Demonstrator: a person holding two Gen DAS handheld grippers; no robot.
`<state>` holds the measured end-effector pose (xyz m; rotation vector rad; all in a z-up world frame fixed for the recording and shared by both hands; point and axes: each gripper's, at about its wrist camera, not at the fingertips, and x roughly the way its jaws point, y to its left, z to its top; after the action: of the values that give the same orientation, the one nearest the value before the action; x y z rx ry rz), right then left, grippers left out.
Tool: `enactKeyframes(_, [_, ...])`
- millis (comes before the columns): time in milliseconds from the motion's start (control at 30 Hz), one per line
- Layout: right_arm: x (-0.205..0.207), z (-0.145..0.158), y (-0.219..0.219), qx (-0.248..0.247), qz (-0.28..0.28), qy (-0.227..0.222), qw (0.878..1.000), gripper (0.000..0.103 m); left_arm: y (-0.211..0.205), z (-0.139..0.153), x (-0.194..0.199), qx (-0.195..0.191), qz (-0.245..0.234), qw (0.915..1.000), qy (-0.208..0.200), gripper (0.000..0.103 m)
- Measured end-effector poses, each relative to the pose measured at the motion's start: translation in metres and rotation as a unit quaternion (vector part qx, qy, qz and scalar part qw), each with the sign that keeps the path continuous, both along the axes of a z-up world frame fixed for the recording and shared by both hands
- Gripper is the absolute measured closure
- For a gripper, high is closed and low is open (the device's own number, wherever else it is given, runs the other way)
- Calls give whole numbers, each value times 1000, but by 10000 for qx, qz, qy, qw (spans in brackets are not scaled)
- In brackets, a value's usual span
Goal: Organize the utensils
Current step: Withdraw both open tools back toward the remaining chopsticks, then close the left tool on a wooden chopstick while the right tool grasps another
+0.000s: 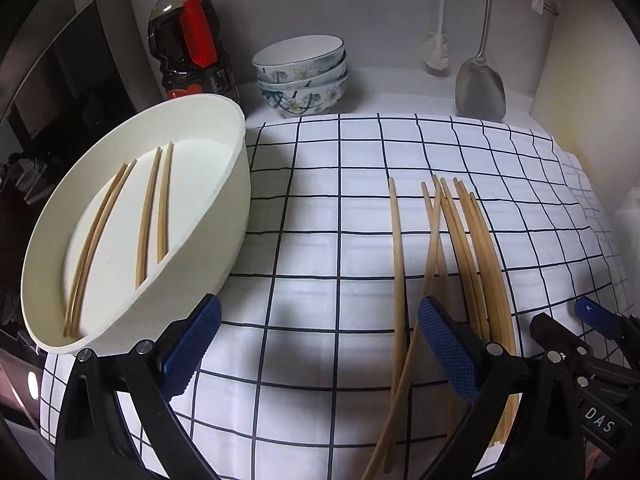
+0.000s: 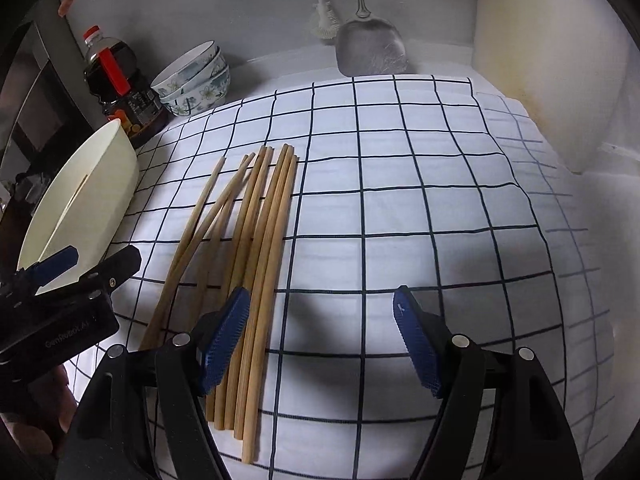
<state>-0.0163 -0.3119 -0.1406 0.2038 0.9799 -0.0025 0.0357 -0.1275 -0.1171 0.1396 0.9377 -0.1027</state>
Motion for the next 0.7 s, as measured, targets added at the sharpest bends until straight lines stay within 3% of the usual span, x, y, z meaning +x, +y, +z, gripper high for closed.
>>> enactKeyframes(700, [2, -16, 11, -432, 153, 174, 9988, 32, -5, -19, 7, 30, -33, 9996, 293, 6])
